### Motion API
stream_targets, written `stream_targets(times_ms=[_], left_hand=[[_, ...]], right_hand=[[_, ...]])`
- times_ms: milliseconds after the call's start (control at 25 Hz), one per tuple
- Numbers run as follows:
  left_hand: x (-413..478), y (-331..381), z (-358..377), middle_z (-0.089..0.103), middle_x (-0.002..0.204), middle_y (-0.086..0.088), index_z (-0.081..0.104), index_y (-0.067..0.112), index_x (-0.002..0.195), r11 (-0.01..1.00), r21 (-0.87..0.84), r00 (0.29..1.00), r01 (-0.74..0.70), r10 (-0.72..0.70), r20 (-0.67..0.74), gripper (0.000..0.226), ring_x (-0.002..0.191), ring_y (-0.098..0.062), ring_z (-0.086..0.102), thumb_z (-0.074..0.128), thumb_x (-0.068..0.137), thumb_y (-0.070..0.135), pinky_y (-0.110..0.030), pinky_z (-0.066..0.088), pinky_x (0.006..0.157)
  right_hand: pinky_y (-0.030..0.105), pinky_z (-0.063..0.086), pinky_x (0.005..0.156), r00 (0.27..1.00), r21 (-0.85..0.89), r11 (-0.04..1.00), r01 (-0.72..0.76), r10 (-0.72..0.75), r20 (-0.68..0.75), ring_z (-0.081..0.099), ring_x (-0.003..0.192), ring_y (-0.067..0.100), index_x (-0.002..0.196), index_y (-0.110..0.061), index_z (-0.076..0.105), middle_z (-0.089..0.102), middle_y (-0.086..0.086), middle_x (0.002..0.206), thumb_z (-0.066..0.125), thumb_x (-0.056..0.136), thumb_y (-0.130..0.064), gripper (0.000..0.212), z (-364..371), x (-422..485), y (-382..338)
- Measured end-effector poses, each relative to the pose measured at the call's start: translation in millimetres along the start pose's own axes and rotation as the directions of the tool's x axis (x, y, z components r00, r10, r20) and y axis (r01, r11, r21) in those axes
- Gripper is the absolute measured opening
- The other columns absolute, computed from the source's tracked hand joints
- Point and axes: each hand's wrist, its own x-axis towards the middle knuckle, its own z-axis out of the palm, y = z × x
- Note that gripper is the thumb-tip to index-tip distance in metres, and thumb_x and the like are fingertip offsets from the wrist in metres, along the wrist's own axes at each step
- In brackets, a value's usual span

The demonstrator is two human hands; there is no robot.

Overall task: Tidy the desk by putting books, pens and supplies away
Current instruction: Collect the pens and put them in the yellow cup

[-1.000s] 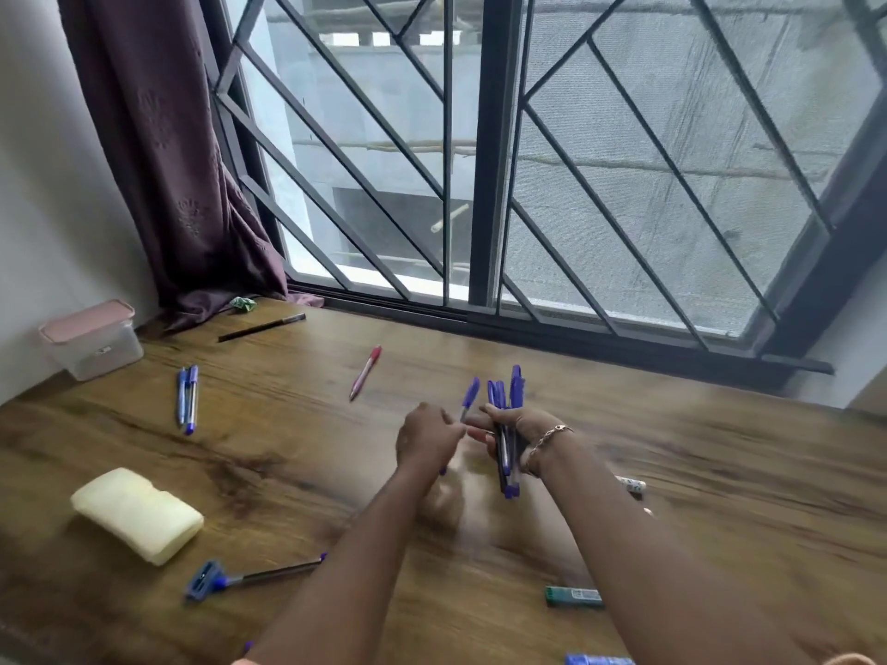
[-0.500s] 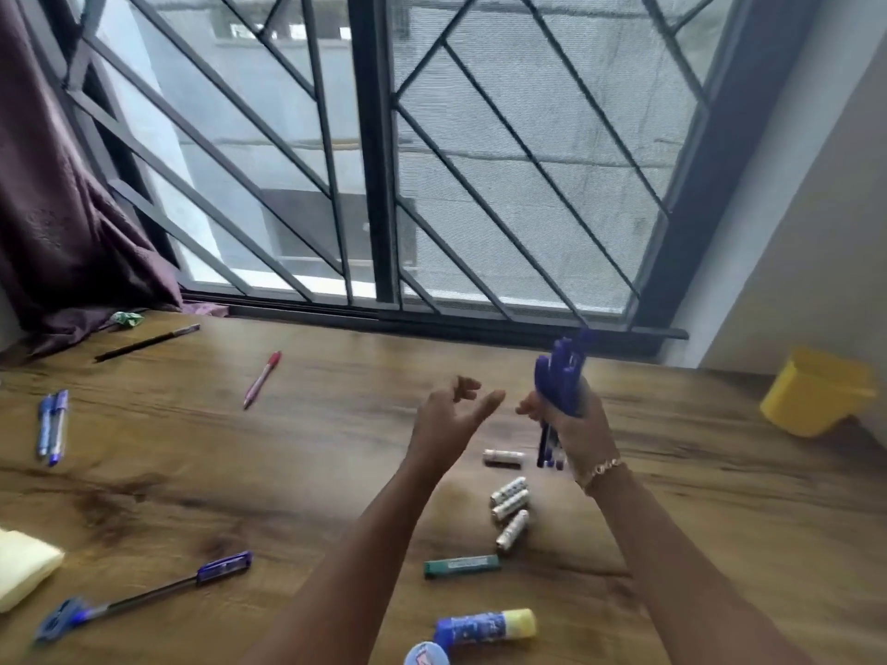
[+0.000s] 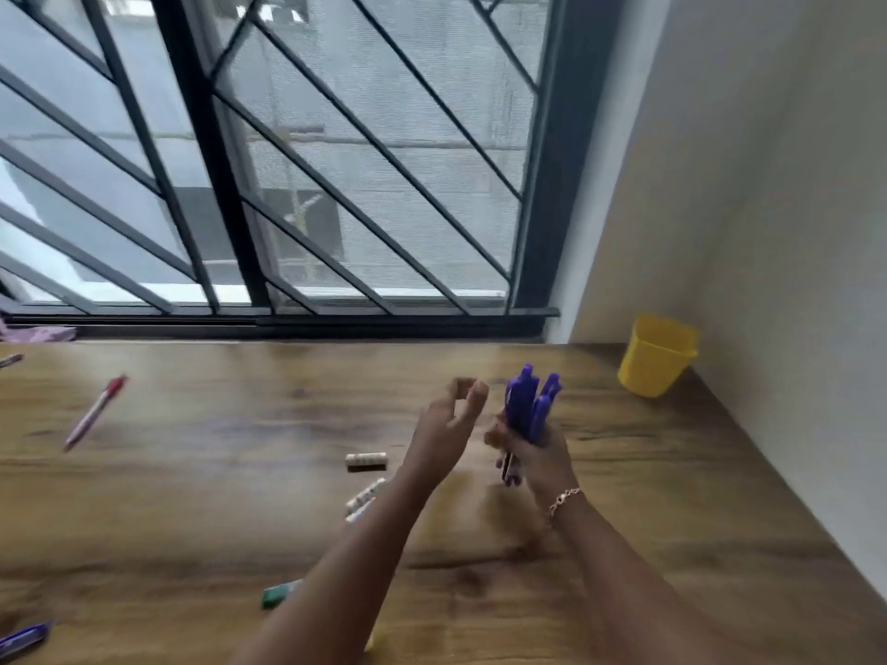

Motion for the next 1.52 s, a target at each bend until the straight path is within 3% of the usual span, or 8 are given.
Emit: stream_targets(times_ms=[320,440,520,720,920,1240,1360,1520], left_hand=[[57.4,31.7,125.3,0.037,0.145,-0.008,0.032,0.01,0.14,0.986,0.14,0.991,-0.088,0.073,0.109,0.076,0.134,-0.019,0.036,0.068,0.081,0.04,-0.025,0.03,0.104],[80.7,40.8,169.0,0.025,0.152,-0.011,0.019,0.007,0.147,0.977,0.203,0.984,-0.059,0.024,0.174,0.094,0.14,-0.023,0.027,0.069,0.077,0.045,-0.035,0.029,0.112],[95.1,47.6,194.3,0.022,0.154,-0.012,0.015,0.006,0.148,0.985,0.171,0.978,0.003,-0.038,0.204,0.098,0.141,-0.025,0.025,0.07,0.077,0.046,-0.038,0.029,0.113],[120.2,51.7,232.3,0.039,0.144,-0.01,0.028,0.012,0.143,0.972,-0.127,0.969,0.196,-0.172,0.179,0.086,0.128,-0.027,0.043,0.055,0.079,0.063,-0.044,0.039,0.105],[116.2,61.3,237.3,0.047,0.135,-0.009,0.03,0.013,0.142,0.905,-0.307,0.948,0.294,-0.233,0.219,0.065,0.109,-0.019,0.049,0.04,0.092,0.054,-0.026,0.044,0.079],[49.0,51.3,160.6,0.054,0.125,-0.007,0.04,0.013,0.132,0.919,-0.369,0.99,0.136,-0.137,0.026,0.067,0.112,-0.02,0.054,0.055,0.082,0.054,-0.031,0.047,0.085],[14.2,36.5,126.8,0.054,0.125,-0.006,0.042,0.014,0.128,0.939,-0.308,0.979,0.156,-0.188,-0.079,0.076,0.114,-0.021,0.054,0.053,0.069,0.061,-0.036,0.05,0.09],[-45.0,15.7,91.8,0.052,0.121,0.002,0.041,0.023,0.122,0.966,-0.22,0.959,0.135,-0.183,-0.218,0.062,0.107,-0.013,0.053,0.056,0.076,0.061,-0.026,0.048,0.082]], right_hand=[[0.017,0.04,0.036,0.919,-0.09,0.987,0.131,-0.155,-0.362,0.047,0.033,0.004,0.075,-0.015,0.058,0.057,0.014,0.065,0.068,0.078,-0.017,0.011,-155.1,54.8,-39.8],[0.037,0.053,0.069,0.896,-0.13,0.986,0.102,-0.148,-0.42,0.054,0.049,0.01,0.088,-0.011,0.058,0.058,0.006,0.068,0.066,0.083,-0.013,0.01,-204.6,71.1,-43.7],[0.039,0.053,0.075,0.898,-0.1,0.992,0.082,-0.117,-0.425,0.058,0.068,0.016,0.096,-0.008,0.056,0.058,0.001,0.073,0.063,0.085,-0.005,0.014,-228.1,82.1,-46.0],[0.031,0.052,0.068,0.94,0.066,0.998,-0.012,0.034,-0.339,0.056,0.077,0.015,0.09,-0.012,0.057,0.057,0.0,0.079,0.059,0.085,0.001,0.014,-240.3,104.6,-44.8],[0.038,0.053,0.077,0.972,0.056,0.997,-0.056,0.067,-0.224,0.056,0.086,0.019,0.092,-0.014,0.059,0.059,0.001,0.085,0.059,0.086,-0.003,0.012,-236.0,105.1,-47.2],[0.026,0.048,0.068,0.996,0.116,0.99,-0.082,0.085,-0.021,0.059,0.09,0.012,0.1,-0.012,0.063,0.063,0.011,0.115,0.059,0.086,-0.007,0.016,-181.8,56.8,-62.9],[0.03,0.051,0.07,0.99,0.086,0.988,-0.125,0.118,0.076,0.062,0.102,0.026,0.098,-0.013,0.063,0.061,0.016,0.121,0.059,0.086,-0.005,0.015,-148.2,33.4,-58.9],[0.034,0.053,0.076,0.97,0.062,0.984,-0.165,0.151,0.191,0.061,0.108,0.027,0.092,-0.015,0.062,0.065,0.011,0.115,0.059,0.085,-0.002,0.015,-111.7,-8.5,-45.2]])
